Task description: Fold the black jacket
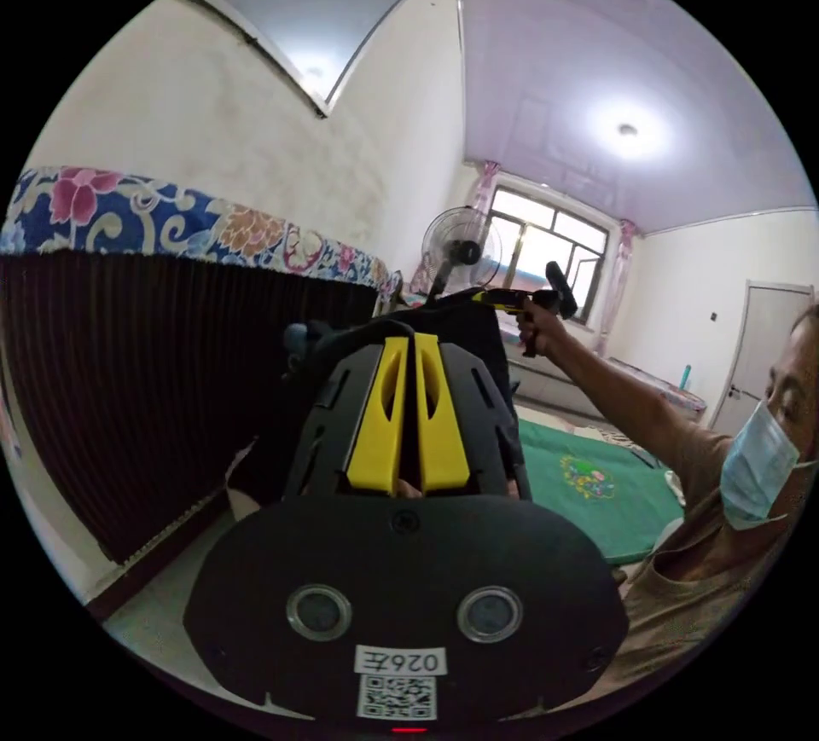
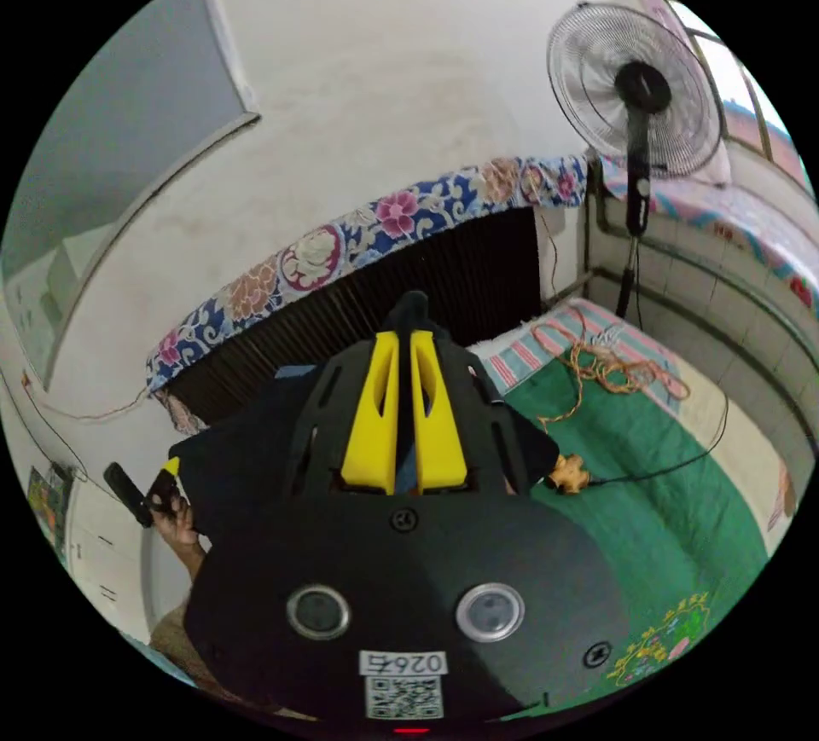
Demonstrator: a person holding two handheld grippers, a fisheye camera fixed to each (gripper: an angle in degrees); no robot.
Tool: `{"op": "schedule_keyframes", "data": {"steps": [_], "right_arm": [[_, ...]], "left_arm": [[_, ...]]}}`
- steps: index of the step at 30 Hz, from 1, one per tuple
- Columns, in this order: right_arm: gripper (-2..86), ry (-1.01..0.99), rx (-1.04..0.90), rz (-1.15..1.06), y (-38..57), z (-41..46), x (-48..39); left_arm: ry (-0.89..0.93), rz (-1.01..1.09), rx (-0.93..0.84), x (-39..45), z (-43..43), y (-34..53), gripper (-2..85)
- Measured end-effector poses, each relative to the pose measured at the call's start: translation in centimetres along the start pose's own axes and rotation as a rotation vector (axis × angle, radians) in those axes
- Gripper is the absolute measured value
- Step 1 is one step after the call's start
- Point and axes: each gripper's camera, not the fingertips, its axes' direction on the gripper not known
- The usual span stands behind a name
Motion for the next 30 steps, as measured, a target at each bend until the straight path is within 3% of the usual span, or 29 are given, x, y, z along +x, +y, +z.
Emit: {"op": "schedule_keyframes", "data": {"steps": [7, 12, 18, 22, 26, 28, 30], "right_arm": [[-1.5, -0.047, 0.361, -0.209, 1.6, -16.4, -9.5], [-1.6, -0.042, 0.468, -0.237, 8.4, -30.1, -7.8], [-1.5, 0.106, 0.525, -0.166, 20.1, -45.4, -2.3], [-1.5, 0.341, 0.361, -0.040, 26.9, -49.7, 3.7], [-1.5, 0.516, 0.081, 0.174, 31.5, -48.4, 14.0], [-1.5, 0.504, 0.070, 0.263, 33.2, -48.7, 18.2], [-1.5, 0.407, 0.142, 0.314, 34.3, -50.5, 21.1]], "left_arm": [[0.204, 0.229, 0.291, 6.8, -5.4, -6.4, -0.4], [0.467, 0.295, 0.316, 11.8, -5.6, -8.4, -0.4], [0.887, 0.180, 0.149, 15.5, 4.1, -9.5, -0.5], [1.118, -0.012, -0.093, 19.2, 17.8, -7.8, -0.5], [1.160, -0.193, -0.361, 23.1, 30.5, -4.8, -0.6], [1.179, -0.298, -0.414, 24.9, 34.9, -4.5, -0.6], [1.191, -0.259, -0.384, 26.8, 35.0, -6.4, -0.5]]}}
